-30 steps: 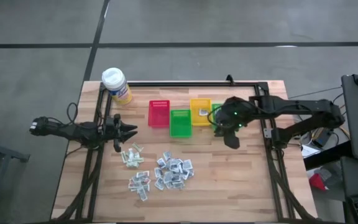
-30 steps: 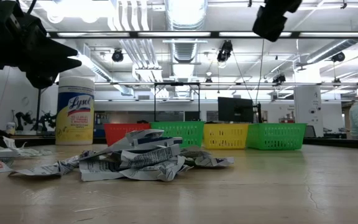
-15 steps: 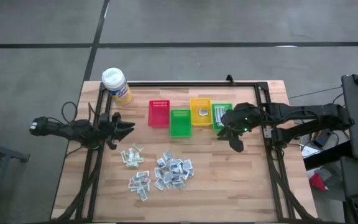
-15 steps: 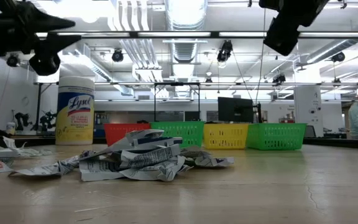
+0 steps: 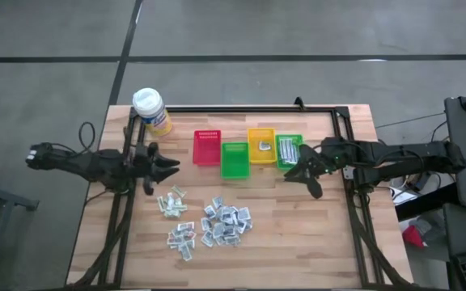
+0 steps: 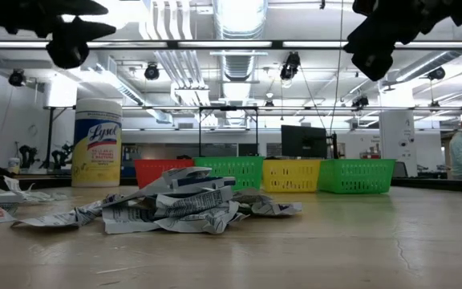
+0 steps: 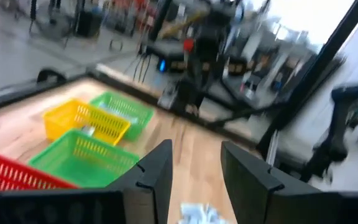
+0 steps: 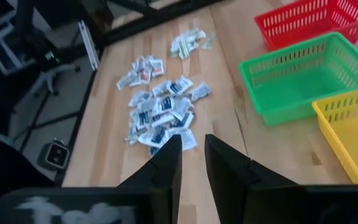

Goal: Pick & Place First Aid Supplies
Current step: Put the alcohol pad into the yellow basket

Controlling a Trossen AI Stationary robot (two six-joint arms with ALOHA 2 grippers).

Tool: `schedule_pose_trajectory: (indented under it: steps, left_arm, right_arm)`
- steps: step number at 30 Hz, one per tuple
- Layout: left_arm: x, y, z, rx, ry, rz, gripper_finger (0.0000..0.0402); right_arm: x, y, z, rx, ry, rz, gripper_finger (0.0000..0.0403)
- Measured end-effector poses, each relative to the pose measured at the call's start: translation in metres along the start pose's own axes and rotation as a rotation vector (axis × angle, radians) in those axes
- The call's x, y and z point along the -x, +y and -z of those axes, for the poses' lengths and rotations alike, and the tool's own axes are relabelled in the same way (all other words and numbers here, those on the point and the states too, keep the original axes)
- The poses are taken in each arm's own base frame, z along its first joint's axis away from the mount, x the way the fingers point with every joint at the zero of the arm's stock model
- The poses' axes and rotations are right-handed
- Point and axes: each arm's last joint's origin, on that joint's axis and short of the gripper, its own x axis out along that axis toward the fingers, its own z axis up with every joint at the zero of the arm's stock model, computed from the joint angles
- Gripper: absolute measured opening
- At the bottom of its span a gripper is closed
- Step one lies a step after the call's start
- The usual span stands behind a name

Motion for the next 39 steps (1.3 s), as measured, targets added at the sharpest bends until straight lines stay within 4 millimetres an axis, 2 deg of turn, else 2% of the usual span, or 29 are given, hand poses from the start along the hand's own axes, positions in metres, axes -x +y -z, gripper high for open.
schedule_pose_trajectory:
  steps: [9, 15, 24, 39]
  left_arm:
    - [-0.039, -0.027, -0.026, -0.073, 0.328, -0.073, 0.0131]
    - [-0.076, -0.044, -0.031, -0.178, 0.470, -0.066, 0.0131]
    - [-0.124, -0.049, -0.008, -0.266, 0.640, -0.113, 0.0131]
    - [-0.157, -0.037, 0.041, -0.258, 0.823, -0.192, 0.0131]
  right_arm:
    - [0.003, -0.001, 0.005, -0.023, -0.027, -0.011, 0.0084]
    - [0.003, -0.001, 0.003, -0.019, -0.044, -0.018, 0.0085]
    - [0.003, -0.001, 0.003, -0.019, -0.044, -0.018, 0.0068]
    - [0.003, -0.001, 0.003, -0.023, -0.044, -0.018, 0.0088]
